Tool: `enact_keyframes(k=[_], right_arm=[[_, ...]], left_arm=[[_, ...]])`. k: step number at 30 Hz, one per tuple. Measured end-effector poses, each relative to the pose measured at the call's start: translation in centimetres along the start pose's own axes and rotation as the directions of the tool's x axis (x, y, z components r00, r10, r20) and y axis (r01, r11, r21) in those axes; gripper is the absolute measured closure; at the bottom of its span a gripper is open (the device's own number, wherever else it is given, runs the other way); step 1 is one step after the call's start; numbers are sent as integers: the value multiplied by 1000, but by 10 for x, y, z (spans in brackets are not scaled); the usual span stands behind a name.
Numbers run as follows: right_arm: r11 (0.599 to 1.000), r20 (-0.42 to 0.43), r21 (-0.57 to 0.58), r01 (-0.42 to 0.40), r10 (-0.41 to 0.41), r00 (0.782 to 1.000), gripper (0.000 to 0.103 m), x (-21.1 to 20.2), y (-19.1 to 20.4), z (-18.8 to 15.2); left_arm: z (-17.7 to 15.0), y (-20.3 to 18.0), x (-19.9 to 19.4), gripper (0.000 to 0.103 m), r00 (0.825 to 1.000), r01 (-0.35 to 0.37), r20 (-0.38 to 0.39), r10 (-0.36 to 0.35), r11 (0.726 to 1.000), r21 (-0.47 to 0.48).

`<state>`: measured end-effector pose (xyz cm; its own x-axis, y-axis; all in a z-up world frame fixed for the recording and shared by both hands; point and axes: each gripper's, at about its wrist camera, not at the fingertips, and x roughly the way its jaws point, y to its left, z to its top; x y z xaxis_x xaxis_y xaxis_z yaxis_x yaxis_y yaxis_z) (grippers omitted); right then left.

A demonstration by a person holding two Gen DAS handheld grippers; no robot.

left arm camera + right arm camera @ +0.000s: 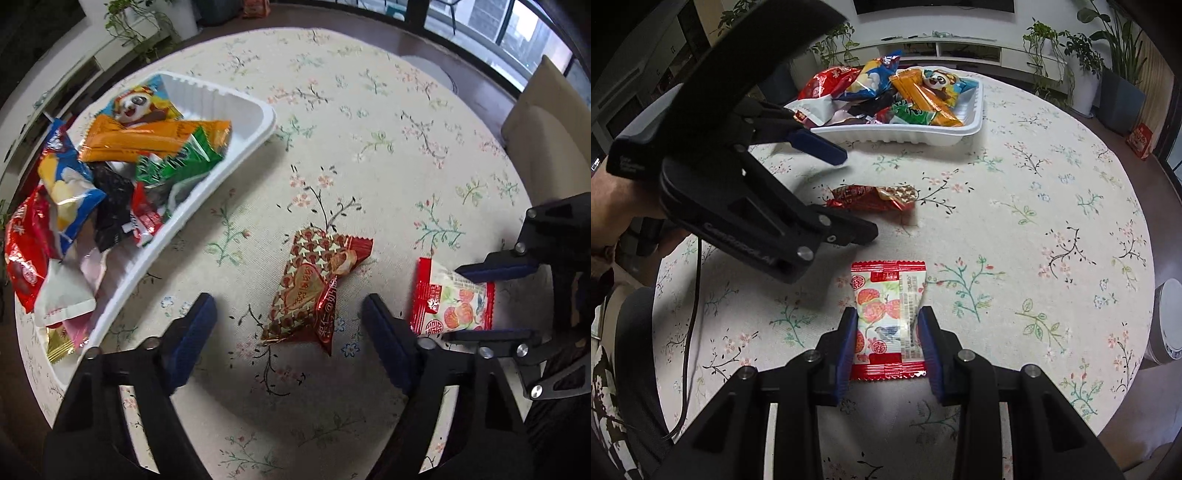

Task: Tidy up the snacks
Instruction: 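Grasp the brown wafer with the left tool while the right tool grasps the strawberry packet, then carry the brown wafer and strawberry packet over the white tray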

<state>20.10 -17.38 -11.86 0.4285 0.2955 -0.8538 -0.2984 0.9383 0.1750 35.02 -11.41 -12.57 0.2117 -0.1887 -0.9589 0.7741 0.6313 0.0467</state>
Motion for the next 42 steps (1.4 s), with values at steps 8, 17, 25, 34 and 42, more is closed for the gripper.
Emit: enact_keyframes(k=[8, 17, 25, 34, 42], right_arm=[[1000, 1, 1, -6, 6, 1000, 66, 0, -1, -1], [1000, 0, 9, -2, 2, 1000, 66, 1, 0, 0], [1000, 8, 28, -4, 4, 1000, 67, -1, -1, -2], [999, 19, 36, 3, -4, 1000, 68, -8, 5, -6], [999, 64, 47, 22, -25, 998, 68, -27, 6, 2]], left_arm=[[10, 7, 6, 45, 999, 50, -8, -50, 998, -47], [14, 0, 1, 76, 998, 59, -9, -60, 997, -52], [-1, -11, -8, 81, 996, 74, 53, -69, 993, -95], [-33, -6, -44, 81, 986, 46, 166, -12, 979, -198], [-75, 28, -79, 81, 963, 74, 269, 25, 934, -350]])
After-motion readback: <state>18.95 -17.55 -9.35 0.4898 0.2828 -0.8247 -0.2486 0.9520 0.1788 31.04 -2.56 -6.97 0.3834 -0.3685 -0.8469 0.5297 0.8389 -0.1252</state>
